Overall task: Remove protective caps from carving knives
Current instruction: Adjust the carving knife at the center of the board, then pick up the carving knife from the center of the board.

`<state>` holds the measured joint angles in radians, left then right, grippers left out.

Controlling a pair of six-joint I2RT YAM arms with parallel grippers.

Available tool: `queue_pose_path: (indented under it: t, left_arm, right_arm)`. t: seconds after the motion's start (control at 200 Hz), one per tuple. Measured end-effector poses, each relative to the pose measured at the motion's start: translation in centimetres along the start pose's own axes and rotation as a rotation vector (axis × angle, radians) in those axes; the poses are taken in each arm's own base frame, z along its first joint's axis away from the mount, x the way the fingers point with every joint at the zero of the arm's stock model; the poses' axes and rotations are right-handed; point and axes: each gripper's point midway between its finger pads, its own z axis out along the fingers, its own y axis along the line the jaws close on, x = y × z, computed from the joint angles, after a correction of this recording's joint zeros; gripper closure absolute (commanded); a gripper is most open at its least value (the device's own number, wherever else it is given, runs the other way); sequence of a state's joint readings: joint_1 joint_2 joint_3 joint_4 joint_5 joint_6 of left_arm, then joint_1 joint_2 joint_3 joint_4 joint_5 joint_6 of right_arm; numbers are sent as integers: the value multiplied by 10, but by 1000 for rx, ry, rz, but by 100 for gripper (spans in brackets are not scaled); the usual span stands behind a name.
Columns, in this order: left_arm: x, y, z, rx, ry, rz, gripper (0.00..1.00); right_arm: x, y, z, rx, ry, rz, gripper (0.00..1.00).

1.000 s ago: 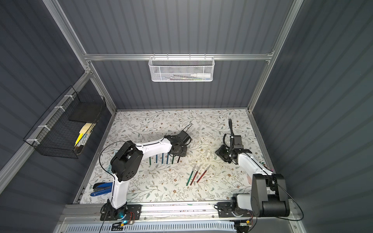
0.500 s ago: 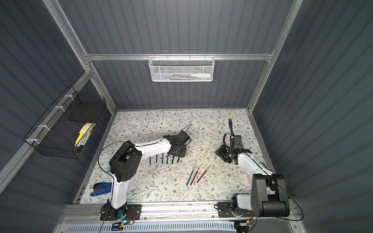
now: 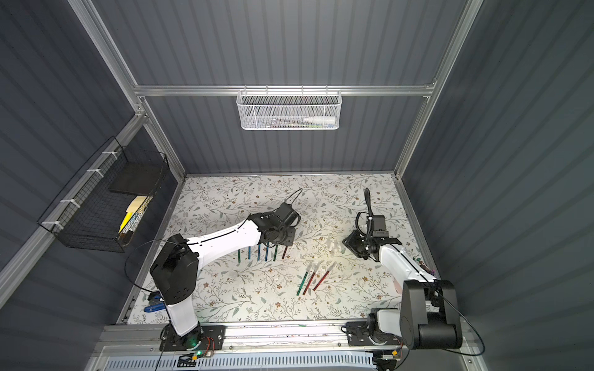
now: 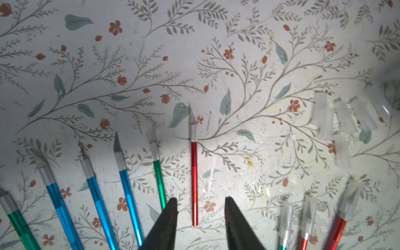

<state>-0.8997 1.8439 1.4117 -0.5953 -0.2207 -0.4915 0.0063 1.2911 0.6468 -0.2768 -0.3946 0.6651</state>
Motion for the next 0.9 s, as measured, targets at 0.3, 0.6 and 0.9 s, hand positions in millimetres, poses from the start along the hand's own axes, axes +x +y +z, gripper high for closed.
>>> queue_pose_path:
  t: [0.3, 0.6, 0.9]
  left_arm:
    - [64, -35, 9, 91, 126, 140, 58]
    - [111, -67, 5, 164, 196, 223, 65]
    - [124, -80, 10, 178, 218, 240, 69]
  right_arm:
    - [2, 3, -8, -7, -5, -3, 63]
    - [3, 3, -9, -9, -4, 1, 62]
    - [3, 6, -12, -18, -7, 0, 62]
